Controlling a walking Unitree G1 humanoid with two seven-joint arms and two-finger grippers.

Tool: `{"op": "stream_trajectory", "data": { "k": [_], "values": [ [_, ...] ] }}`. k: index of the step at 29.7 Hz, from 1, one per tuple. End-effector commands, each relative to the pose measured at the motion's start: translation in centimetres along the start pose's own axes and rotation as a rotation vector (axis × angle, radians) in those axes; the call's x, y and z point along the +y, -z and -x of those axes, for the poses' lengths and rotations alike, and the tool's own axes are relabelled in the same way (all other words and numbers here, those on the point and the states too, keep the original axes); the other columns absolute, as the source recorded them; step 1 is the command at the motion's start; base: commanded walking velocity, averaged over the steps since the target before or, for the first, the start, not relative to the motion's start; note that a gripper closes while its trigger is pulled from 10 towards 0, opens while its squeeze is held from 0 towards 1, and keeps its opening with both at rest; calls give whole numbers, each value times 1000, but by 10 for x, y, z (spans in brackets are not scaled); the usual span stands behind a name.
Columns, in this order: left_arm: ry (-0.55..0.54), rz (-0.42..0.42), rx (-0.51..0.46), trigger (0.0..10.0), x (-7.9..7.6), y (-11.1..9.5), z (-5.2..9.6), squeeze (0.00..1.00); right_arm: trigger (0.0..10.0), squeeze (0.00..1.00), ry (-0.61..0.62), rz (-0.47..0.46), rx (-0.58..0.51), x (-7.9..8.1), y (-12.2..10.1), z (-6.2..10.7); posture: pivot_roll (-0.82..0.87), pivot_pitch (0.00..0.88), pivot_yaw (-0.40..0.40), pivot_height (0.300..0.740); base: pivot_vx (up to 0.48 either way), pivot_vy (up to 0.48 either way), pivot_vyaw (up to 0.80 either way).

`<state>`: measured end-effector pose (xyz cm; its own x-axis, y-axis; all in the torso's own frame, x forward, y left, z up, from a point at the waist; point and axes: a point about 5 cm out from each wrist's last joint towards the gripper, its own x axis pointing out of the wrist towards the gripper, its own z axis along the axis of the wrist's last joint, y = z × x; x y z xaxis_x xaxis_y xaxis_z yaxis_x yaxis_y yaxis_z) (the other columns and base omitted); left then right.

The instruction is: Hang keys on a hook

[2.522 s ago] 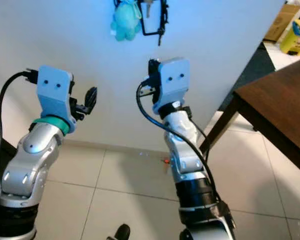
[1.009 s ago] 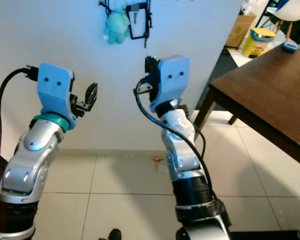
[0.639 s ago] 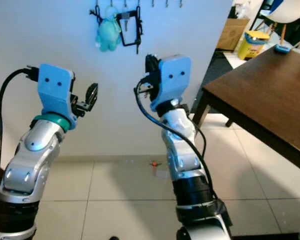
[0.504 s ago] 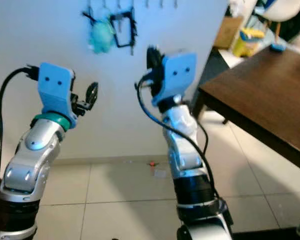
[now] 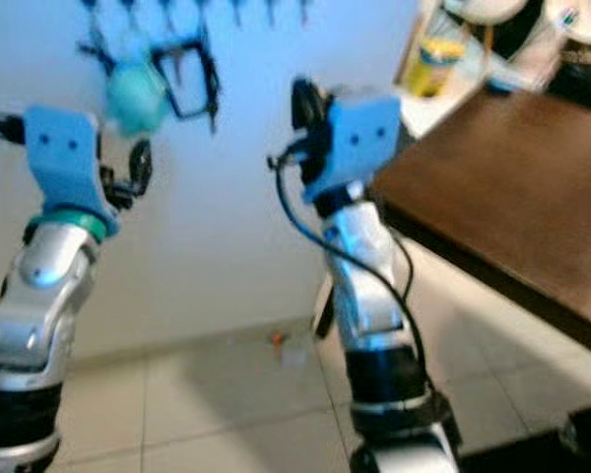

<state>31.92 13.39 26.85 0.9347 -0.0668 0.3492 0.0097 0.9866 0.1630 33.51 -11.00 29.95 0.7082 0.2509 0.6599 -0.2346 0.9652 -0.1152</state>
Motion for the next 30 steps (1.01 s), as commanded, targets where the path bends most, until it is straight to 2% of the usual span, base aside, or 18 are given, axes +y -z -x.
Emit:
{"op": "stream_trajectory", "data": {
  "k": [1, 5, 18, 30],
  "values": [
    [-11, -3, 5, 10000, 2, 1, 1, 0, 10000, 0, 1, -9, 8, 0, 2, 1, -36, 45, 61, 740, 416, 0, 0],
    [-14, 5, 14, 10000, 2, 2, 1, 0, 10000, 0, 0, -9, 11, 0, 2, 1, -38, 46, 61, 740, 309, 0, 0],
    [13, 24, -9, 10000, -2, -2, 2, 0, 10000, 0, 2, -15, 23, 1, 5, 2, -35, 49, 67, 740, 0, 0, 0],
    [42, 4, -39, 10000, -4, -8, 2, 0, 10000, 0, 53, 4, 11, -12, 1, -1, -33, 48, 72, 740, 0, 0, 0]
  ]
}}
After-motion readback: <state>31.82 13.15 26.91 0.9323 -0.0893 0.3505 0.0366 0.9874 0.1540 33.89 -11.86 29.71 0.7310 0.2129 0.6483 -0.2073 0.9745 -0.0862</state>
